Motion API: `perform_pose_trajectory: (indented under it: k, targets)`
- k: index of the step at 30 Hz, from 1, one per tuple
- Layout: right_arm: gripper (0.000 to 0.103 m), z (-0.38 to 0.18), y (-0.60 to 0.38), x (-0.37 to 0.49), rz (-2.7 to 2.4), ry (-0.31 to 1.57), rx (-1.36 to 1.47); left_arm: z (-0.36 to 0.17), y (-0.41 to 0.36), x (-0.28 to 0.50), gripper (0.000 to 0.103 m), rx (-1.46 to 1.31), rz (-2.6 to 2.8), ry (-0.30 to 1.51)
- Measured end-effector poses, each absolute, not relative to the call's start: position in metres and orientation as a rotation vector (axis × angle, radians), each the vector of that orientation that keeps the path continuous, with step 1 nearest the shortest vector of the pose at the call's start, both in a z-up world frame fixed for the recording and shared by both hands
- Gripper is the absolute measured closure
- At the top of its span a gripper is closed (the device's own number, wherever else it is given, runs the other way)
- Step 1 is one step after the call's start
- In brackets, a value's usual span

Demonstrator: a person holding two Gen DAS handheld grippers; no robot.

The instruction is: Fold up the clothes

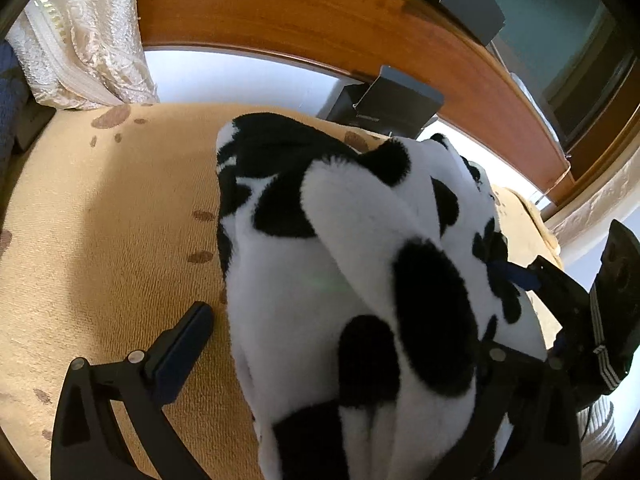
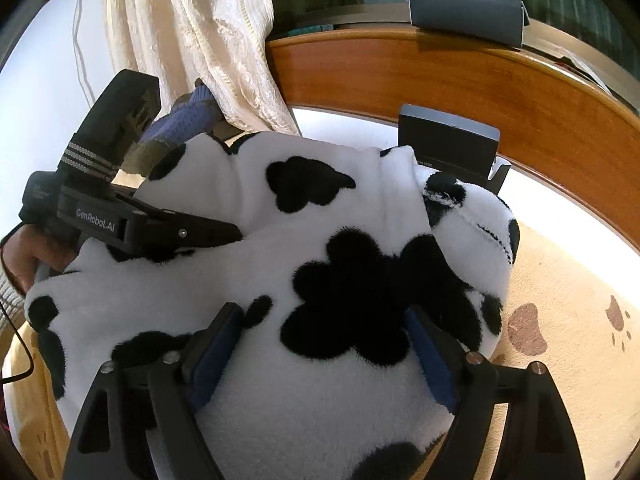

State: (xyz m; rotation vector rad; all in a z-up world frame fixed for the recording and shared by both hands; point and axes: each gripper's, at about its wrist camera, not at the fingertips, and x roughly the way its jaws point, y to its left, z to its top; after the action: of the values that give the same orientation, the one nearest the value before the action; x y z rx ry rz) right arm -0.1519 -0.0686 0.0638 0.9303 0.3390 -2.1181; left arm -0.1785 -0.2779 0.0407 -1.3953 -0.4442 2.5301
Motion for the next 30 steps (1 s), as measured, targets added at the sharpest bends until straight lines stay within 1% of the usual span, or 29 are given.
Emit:
perform_pose_trajectory:
  k: [6, 9, 11, 13, 16, 19, 20, 25, 28, 30]
  targets:
    - [0.018, 0.063, -0.065, -0.149, -2.148, 0.32, 0.892, 0.041, -0.28, -0.175, 0.0, -1.364, 2.563, -0.463]
    - [0.017, 0.067, -0.063, -0.147, -2.157, 0.307, 0.876, 0.045, -0.285, -0.17, 0.0, -1.367, 2.552, -0.518]
    - [0.017, 0.074, -0.055, -0.144, -2.16, 0.269, 0.887, 0.05, -0.292, -0.164, 0.0, -1.37, 2.524, -0.601]
    - [0.017, 0.084, -0.041, -0.139, -2.183, 0.19, 0.879, 0.058, -0.307, -0.153, 0.0, -1.322, 2.49, -0.729]
    - [0.017, 0.095, -0.01, -0.133, -2.2, 0.021, 0.874, 0.07, -0.335, -0.137, 0.0, -1.238, 2.484, -0.881]
    - [0.016, 0.094, 0.02, -0.136, -2.214, -0.163, 0.937, 0.066, -0.354, -0.135, 0.0, -1.271, 2.438, -0.987]
    - [0.016, 0.09, 0.026, -0.139, -2.215, -0.199, 0.965, 0.061, -0.357, -0.137, 0.0, -1.292, 2.409, -1.016]
    - [0.016, 0.068, 0.043, -0.145, -2.201, -0.331, 1.045, 0.041, -0.358, -0.141, 0.0, -1.305, 2.259, -1.151]
    - [0.016, 0.065, 0.045, -0.146, -2.184, -0.358, 1.063, 0.029, -0.359, -0.144, 0.0, -1.309, 2.166, -1.227]
    - [0.016, 0.065, 0.046, -0.146, -2.173, -0.37, 1.069, 0.026, -0.356, -0.148, 0.0, -1.302, 2.126, -1.236]
